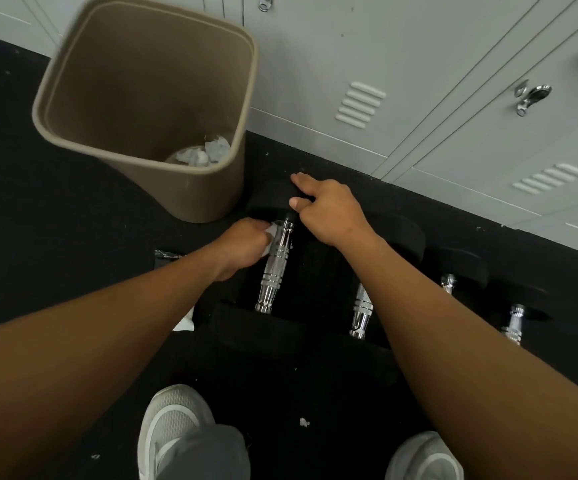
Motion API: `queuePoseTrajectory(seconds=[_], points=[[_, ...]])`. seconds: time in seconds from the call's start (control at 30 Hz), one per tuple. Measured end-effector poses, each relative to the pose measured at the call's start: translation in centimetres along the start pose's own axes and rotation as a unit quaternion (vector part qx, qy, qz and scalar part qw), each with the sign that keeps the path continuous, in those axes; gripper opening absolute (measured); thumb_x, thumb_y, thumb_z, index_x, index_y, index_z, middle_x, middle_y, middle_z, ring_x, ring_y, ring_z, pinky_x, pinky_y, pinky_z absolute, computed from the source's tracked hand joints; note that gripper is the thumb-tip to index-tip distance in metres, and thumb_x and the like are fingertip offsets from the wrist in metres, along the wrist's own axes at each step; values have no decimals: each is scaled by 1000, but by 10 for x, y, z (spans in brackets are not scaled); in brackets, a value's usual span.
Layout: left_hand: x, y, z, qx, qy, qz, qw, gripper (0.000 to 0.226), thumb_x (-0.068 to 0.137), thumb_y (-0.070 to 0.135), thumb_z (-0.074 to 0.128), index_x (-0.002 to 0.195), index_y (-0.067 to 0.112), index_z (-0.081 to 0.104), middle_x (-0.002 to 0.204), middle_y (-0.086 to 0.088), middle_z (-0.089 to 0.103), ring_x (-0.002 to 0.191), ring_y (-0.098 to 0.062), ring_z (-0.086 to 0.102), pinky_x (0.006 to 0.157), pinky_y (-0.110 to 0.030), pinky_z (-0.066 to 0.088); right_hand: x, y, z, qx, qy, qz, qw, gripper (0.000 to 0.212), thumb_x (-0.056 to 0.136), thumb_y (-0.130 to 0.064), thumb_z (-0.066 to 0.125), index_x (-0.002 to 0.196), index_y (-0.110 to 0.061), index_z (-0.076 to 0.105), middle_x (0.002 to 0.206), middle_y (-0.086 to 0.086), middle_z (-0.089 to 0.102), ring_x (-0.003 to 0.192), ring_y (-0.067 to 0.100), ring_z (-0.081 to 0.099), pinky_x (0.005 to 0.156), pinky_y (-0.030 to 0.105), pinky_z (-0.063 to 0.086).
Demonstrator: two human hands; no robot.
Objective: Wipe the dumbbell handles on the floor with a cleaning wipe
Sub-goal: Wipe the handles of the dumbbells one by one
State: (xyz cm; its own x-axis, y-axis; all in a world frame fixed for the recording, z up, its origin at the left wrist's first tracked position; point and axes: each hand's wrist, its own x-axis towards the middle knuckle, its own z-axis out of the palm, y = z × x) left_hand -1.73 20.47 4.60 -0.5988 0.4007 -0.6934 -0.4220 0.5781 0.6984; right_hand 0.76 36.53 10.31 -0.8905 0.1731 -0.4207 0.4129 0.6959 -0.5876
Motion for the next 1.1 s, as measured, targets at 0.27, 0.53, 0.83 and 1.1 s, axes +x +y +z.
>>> queuePoseTrajectory(seconds=[0.27, 0.53, 0.83, 1.1], points=[[-5, -13, -1, -73, -3, -14, 997, 24, 89, 3, 51, 104, -1, 69, 97, -16, 66, 93, -25, 59, 90, -38, 48, 1, -2, 5, -8, 3, 1, 1000, 54, 99, -23, 55, 150, -25, 39, 158, -6, 34, 145, 18, 30, 117, 32, 22], [-30, -18, -4, 174, -26, 62, 982, 34, 100, 14, 45, 128, 15, 64, 117, -4, 67, 102, -17, 61, 81, -24, 42, 1, -9, 6, -30, -3, 3, 1000, 55, 98, -23, 54, 151, -23, 37, 158, -3, 33, 145, 21, 31, 116, 36, 25], [-42, -33, -5, 231, -96, -3, 968, 23, 97, 8, 45, 85, 9, 65, 79, -2, 60, 77, -17, 54, 62, -22, 42, -3, -13, 5, -50, 1, 6, 999, 55, 100, -24, 52, 152, -24, 35, 159, -2, 32, 145, 24, 30, 116, 37, 26], [-30, -21, -1, 403, -149, -57, 901, 24, 94, 14, 52, 103, -4, 66, 102, -18, 62, 85, -22, 52, 72, -28, 39, 0, -13, 9, -39, 1, 3, 999, 55, 99, -24, 53, 151, -24, 36, 159, -3, 32, 145, 22, 30, 116, 38, 26]])
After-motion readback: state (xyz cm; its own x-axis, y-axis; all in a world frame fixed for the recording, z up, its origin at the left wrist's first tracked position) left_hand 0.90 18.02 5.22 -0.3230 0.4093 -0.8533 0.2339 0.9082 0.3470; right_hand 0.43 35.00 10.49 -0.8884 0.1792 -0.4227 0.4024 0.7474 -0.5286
